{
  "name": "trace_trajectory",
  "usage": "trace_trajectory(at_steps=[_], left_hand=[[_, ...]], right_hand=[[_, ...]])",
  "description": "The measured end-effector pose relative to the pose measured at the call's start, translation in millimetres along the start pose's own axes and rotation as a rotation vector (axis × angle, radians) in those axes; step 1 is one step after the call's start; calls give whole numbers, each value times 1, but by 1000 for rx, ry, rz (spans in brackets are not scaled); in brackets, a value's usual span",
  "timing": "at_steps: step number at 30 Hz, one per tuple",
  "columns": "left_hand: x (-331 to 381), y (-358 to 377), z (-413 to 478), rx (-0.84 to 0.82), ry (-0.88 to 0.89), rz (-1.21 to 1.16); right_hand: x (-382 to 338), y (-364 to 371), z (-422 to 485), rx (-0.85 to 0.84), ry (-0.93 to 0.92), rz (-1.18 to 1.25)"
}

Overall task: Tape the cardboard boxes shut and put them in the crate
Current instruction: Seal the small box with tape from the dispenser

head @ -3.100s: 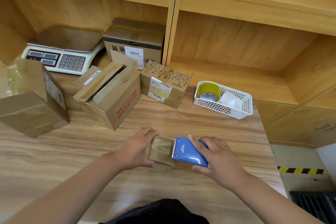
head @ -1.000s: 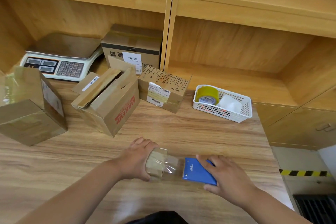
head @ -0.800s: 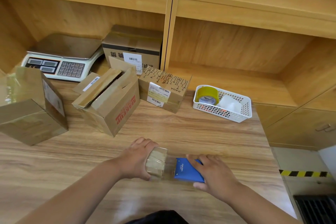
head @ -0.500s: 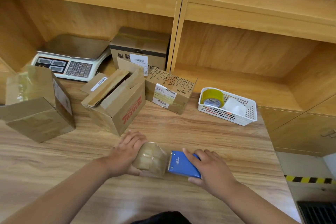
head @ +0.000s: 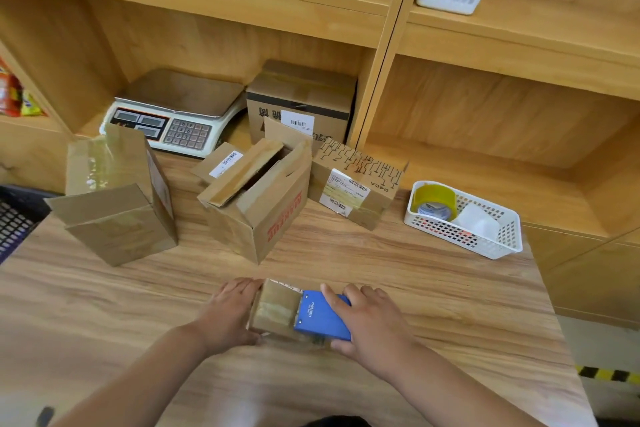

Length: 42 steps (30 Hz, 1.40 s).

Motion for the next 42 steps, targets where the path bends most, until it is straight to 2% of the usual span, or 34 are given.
trace_trajectory(at_steps=[4,8,11,13,17,26,32,38,42], left_hand=[[5,-6,-2,43,10,59],[33,-13,2,126,217,213],[41,-8,8,49,239,234],[42,-7,13,113,274,246],[25,7,21,79,265,226],[16,3,20,147,283,199],[18,4,23,15,218,86],[21,2,23,1,170,112],[23,2,23,-13,153,129]], right_hand=[[-6,-4,3,-51,24,-9],[-12,-8,6,-69,29,-25],[-15,-9,9,-74,35,-33],[-18,-15,9,-103,36,-17],[-19,-16,6,-184,27,32],[-12,-19,5,-175,-16,88],[-3,-24,-5,-162,-40,98],[26,-8,-28,-30,-53,30],[48,-3,-50,-6,-24,17]])
Point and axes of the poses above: each hand's wrist, its own z-axis towards the middle knuckle, its own y-axis out of the palm, x = y × z, the point moved 5 cm from there along z, towards the middle knuckle, and after that the axes turned 6 degrees about -x, right-handed, at the moved point
